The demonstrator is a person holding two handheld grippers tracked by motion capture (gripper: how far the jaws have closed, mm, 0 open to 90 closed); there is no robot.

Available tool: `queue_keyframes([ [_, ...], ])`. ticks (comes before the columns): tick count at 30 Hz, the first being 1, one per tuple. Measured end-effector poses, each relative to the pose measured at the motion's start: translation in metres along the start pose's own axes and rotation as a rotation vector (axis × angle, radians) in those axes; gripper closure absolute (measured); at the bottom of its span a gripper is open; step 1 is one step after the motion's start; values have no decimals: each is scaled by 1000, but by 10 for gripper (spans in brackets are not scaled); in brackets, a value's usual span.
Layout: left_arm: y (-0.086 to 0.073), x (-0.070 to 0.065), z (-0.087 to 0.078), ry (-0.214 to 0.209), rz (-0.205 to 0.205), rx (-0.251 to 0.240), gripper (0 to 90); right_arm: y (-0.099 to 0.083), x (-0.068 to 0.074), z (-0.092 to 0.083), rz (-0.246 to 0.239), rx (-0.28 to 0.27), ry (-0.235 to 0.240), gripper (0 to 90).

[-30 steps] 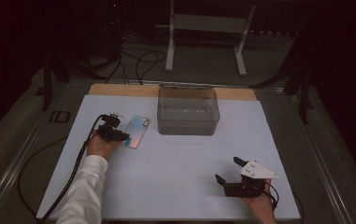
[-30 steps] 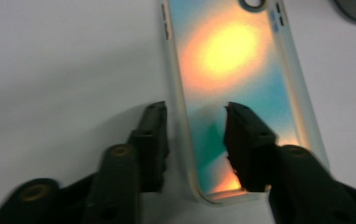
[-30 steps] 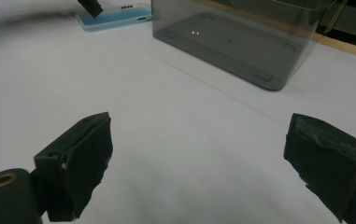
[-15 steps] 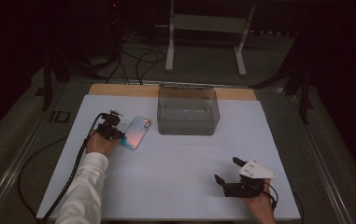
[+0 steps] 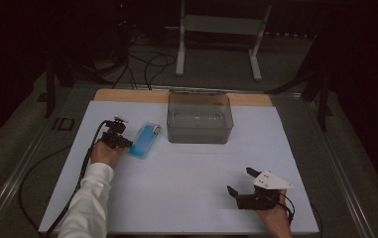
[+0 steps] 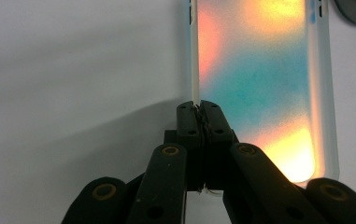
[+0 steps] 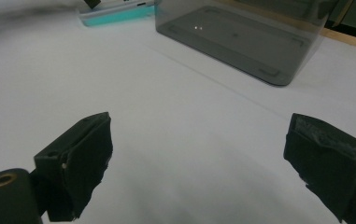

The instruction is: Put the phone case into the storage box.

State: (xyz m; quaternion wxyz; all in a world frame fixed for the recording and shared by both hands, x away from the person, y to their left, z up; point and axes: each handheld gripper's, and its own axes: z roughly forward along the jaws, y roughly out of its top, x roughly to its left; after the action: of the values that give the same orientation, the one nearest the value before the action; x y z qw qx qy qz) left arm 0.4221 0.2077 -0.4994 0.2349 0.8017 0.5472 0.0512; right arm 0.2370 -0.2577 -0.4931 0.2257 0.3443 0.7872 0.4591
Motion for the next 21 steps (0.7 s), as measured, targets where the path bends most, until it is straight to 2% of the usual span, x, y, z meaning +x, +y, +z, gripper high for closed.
queue_keyframes([
  [5, -1, -2, -5, -8, 8, -27, 890, 0, 0, 1, 4, 3, 0, 80],
  [11, -5, -1, -11, -17, -19, -76, 889, 0, -1, 3, 16, 26, -3, 80],
  [14, -8, -1, -14, -45, -43, -118, 889, 0, -1, 5, 27, 33, -3, 80],
  [17, -12, -3, -17, -51, -50, -147, 889, 2, -1, 7, 25, 40, 1, 80],
  [21, -18, -8, -21, -53, -40, -180, 889, 3, -1, 10, 28, 50, 11, 80],
])
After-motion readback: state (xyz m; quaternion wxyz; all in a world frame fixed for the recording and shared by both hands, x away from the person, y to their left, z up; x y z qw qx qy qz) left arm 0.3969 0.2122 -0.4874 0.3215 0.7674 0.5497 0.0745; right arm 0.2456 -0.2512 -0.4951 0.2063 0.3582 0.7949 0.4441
